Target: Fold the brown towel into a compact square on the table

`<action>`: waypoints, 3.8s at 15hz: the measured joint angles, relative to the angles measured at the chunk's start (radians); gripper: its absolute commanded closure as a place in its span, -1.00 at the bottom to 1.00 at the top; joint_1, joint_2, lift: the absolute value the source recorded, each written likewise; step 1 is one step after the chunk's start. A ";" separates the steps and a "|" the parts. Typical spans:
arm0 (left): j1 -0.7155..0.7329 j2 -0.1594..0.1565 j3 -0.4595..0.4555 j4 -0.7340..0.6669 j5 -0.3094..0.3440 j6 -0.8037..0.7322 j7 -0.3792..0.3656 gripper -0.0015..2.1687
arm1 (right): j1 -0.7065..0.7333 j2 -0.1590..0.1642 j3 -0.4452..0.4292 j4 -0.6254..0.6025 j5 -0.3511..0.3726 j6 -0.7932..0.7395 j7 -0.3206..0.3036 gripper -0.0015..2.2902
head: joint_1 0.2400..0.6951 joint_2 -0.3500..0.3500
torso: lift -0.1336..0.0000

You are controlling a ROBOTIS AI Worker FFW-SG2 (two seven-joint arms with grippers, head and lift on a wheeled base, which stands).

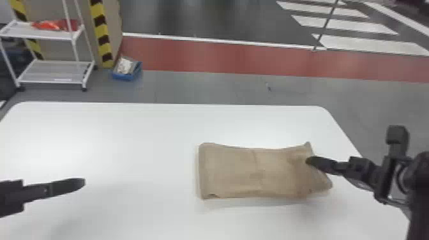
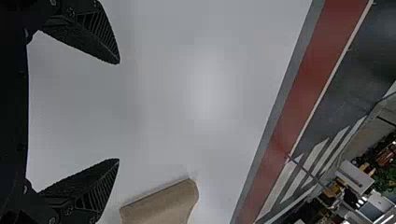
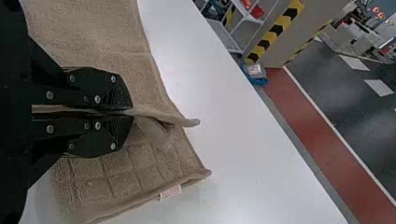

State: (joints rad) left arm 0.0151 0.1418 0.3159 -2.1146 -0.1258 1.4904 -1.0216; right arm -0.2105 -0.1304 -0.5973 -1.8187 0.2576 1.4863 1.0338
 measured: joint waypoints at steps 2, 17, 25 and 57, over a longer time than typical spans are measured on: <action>0.003 0.000 0.003 -0.001 -0.007 0.000 0.000 -0.86 | -0.016 -0.004 -0.003 0.005 0.001 0.000 0.002 -0.07 | 1.00 -0.47 | -0.86; 0.004 -0.004 -0.010 0.007 -0.018 -0.003 0.003 -0.86 | -0.074 -0.092 -0.096 0.083 -0.016 -0.011 0.007 -0.07 | 1.00 -0.69 | -0.86; 0.018 -0.004 -0.014 0.005 -0.019 -0.003 0.003 -0.86 | -0.083 -0.117 -0.100 0.229 0.046 -0.109 -0.009 -0.96 | 1.00 -0.81 | -0.86; -0.013 0.002 0.000 0.052 -0.036 -0.043 0.001 -0.86 | -0.126 -0.023 -0.082 -0.082 -0.149 0.084 0.075 0.14 | 1.00 -0.43 | -0.86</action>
State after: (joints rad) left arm 0.0016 0.1442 0.3160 -2.0621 -0.1618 1.4474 -1.0204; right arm -0.3369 -0.1534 -0.6790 -1.9012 0.1082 1.5700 1.1085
